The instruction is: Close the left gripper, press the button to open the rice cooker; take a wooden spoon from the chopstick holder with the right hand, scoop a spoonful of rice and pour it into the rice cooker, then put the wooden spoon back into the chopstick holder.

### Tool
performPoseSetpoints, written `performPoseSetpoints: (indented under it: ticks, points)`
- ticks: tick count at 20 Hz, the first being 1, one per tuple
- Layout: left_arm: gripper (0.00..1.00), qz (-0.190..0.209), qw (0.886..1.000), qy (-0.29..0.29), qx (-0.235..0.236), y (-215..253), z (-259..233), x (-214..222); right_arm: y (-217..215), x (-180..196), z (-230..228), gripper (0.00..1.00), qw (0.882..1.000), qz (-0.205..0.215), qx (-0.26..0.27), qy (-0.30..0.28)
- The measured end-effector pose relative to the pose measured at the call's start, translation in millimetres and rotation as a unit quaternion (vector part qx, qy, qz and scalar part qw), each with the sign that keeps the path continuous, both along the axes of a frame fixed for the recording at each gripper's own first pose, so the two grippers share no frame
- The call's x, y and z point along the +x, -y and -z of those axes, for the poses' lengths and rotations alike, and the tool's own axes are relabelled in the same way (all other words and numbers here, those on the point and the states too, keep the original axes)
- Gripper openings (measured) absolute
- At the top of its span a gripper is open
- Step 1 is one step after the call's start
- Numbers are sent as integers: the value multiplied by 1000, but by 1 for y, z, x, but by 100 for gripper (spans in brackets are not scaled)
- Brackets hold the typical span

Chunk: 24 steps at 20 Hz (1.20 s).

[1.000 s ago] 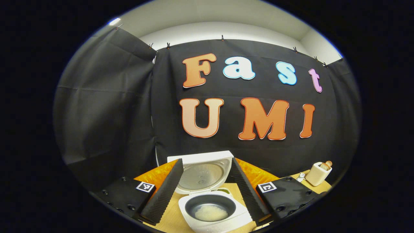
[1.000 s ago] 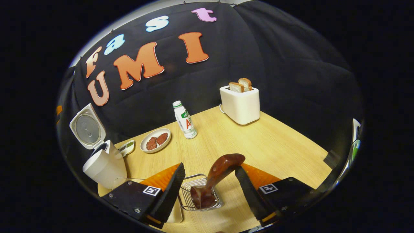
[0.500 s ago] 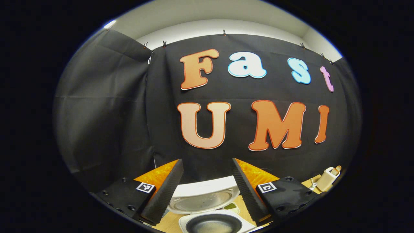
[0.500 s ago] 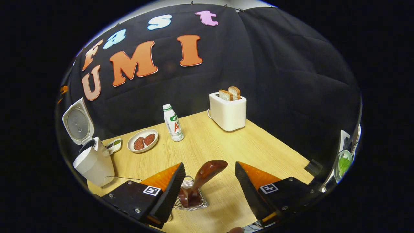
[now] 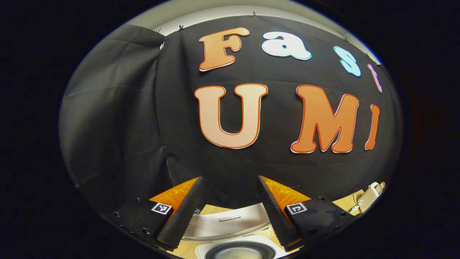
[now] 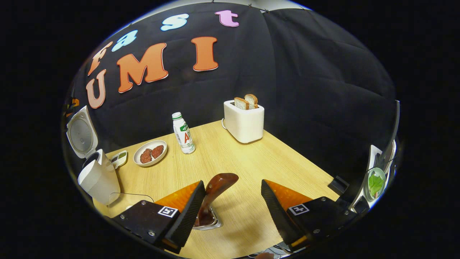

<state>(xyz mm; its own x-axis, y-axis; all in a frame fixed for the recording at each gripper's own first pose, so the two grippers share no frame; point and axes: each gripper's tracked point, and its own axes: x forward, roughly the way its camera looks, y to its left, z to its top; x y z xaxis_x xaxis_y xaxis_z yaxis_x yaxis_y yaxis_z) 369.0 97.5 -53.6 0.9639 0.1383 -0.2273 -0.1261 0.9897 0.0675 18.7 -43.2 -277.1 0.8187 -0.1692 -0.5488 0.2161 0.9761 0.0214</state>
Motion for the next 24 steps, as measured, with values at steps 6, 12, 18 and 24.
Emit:
performPoseSetpoints:
  ticks: [6, 12, 18, 24]
  points:
    - [100, -10, 999, -29, -26, -11, 26, -5, -6, 3, -21, 96, 1000, -7, 8, 17]
    - [100, 7, 999, -38, -35, 4, 30, -41, -8, 10, -60, 95, 998, -20, 26, 56]
    - [100, 16, 997, -51, -47, 32, 57, -108, -9, 12, -82, 95, 995, -49, 37, 74]
    - [100, 11, 993, -87, -76, 52, 128, -174, -16, 12, -103, 95, 991, -90, 30, 89]
